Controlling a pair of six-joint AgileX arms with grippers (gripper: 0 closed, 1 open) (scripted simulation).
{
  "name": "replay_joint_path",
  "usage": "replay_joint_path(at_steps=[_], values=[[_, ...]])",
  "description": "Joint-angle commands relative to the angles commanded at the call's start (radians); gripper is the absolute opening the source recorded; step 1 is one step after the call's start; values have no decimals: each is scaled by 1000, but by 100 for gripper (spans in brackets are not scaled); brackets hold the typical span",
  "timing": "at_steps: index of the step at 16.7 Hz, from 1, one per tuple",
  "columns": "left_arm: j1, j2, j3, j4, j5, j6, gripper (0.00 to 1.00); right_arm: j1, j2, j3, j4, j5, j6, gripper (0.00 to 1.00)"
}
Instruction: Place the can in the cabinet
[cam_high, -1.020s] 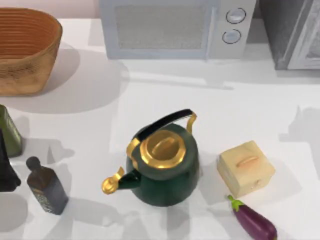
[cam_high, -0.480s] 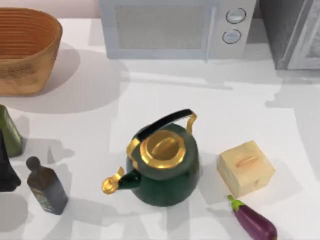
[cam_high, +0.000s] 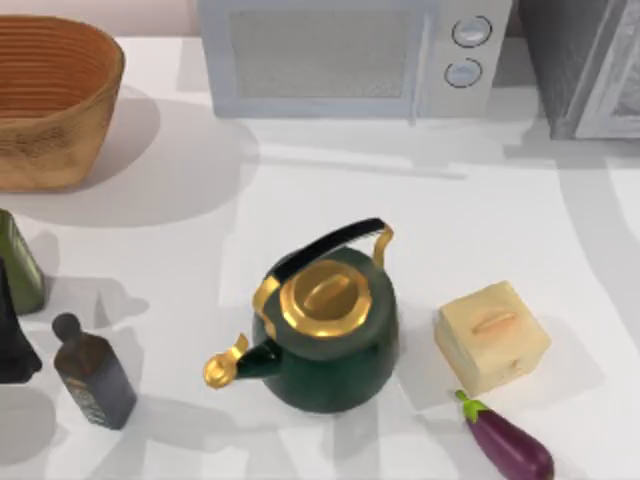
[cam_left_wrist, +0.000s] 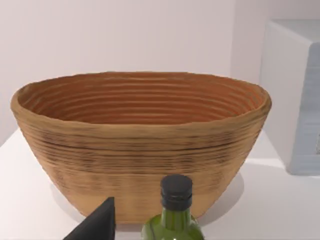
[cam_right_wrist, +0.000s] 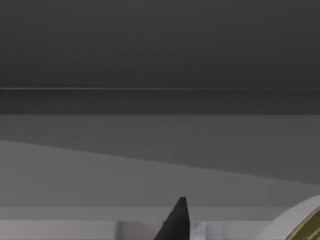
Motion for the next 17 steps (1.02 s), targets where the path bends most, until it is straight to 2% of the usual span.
replay_joint_path(at_steps=[5, 13, 17], values=[[0, 0, 0, 0, 0, 0, 100, 22, 148, 202, -44, 22, 2, 0], [0, 0, 0, 0, 0, 0, 100, 21, 158, 217, -46, 24, 4, 0], [0, 0, 0, 0, 0, 0, 100, 15, 225, 315, -63, 20, 4, 0]])
